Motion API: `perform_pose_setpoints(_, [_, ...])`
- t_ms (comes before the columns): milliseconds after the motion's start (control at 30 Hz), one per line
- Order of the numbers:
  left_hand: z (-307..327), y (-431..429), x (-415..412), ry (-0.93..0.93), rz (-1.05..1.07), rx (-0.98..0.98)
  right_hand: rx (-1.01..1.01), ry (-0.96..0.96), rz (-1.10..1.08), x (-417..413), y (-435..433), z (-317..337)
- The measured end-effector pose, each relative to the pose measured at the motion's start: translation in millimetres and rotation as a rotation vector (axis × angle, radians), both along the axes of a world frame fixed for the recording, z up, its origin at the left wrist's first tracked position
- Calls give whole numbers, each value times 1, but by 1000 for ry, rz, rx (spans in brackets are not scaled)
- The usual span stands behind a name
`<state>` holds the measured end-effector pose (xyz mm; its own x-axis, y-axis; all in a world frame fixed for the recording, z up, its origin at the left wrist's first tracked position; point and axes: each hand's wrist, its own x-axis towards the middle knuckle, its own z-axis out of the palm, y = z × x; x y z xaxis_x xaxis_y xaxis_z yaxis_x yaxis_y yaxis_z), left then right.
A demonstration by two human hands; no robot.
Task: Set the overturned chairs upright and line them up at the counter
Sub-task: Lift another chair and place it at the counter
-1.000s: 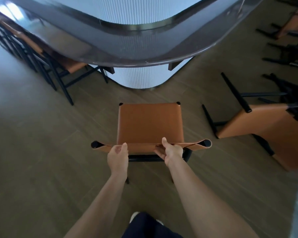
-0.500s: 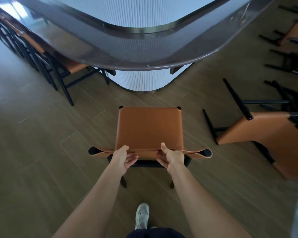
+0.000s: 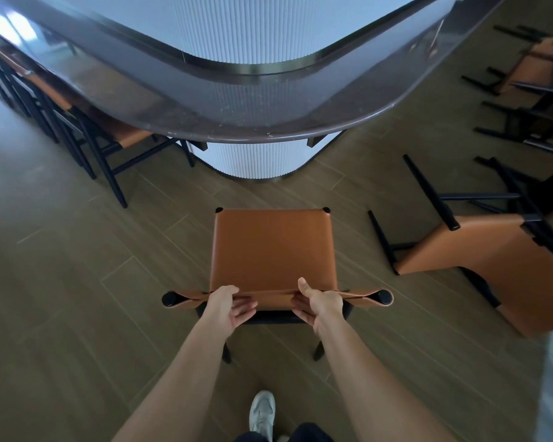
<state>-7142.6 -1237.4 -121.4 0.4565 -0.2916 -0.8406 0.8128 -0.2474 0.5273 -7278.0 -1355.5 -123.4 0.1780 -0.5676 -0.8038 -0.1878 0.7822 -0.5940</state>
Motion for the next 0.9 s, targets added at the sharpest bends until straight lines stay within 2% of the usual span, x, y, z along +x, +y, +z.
perform_pose_setpoints(367, [-2,8,-1,42,23,-52,-17,21,11,-2,4,-1])
perform_pose_setpoints(567, [-6,8,2,95,74,-72,97,-72,-80,0,2,-7])
perform_pose_setpoints(733, [-9,8,10,160,104,-103,94,-83,-187,5,-1,-16])
perform_pose_setpoints(900, [-13,-2,12,178,220,-175,82,-73,-246,13,-7,-18])
